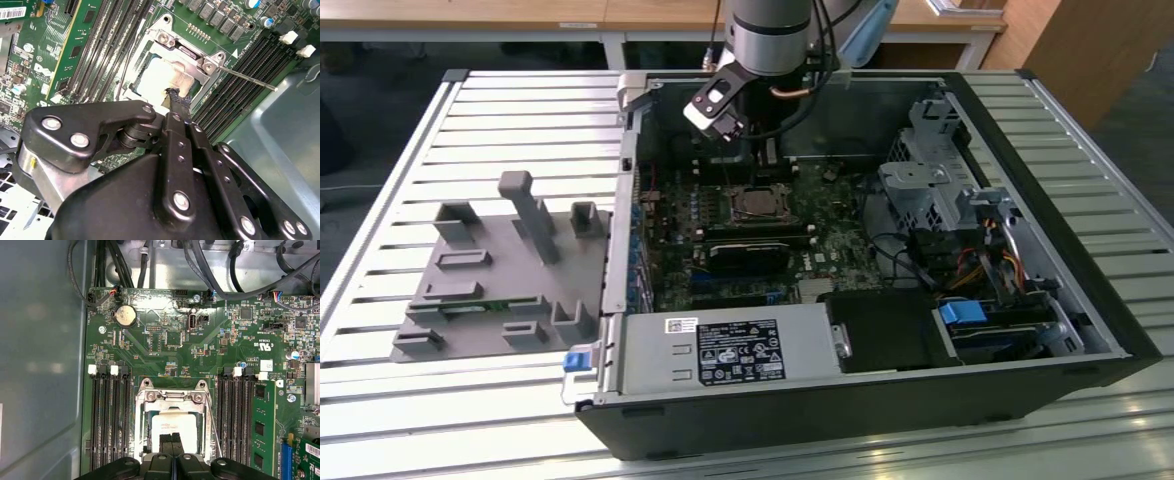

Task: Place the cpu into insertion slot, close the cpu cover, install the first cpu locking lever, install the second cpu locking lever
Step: 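Install the first cpu locking lever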

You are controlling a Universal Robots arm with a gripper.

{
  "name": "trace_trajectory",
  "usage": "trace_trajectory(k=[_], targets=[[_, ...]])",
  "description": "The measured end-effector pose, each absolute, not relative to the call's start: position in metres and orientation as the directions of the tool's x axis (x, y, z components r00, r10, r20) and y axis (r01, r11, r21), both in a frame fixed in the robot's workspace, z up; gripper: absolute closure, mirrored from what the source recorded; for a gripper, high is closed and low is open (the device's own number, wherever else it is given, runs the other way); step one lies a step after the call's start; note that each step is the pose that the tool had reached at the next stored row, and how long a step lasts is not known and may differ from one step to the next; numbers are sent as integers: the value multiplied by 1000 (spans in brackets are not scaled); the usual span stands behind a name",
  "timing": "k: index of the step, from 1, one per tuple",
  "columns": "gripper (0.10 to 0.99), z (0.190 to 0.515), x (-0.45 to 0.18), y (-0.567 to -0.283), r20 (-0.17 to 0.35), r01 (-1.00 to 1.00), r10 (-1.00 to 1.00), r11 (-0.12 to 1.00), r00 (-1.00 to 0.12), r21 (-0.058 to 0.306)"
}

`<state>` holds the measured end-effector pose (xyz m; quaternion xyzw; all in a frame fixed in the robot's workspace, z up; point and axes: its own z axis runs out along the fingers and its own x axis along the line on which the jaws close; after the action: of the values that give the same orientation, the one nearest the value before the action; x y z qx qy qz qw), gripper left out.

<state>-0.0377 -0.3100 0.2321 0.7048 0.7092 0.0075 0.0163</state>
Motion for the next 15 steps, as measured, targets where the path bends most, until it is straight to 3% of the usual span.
trace_trajectory(k=[15], targets=[[980,238,-38,-310,-12,999,1000,6,-6,34]])
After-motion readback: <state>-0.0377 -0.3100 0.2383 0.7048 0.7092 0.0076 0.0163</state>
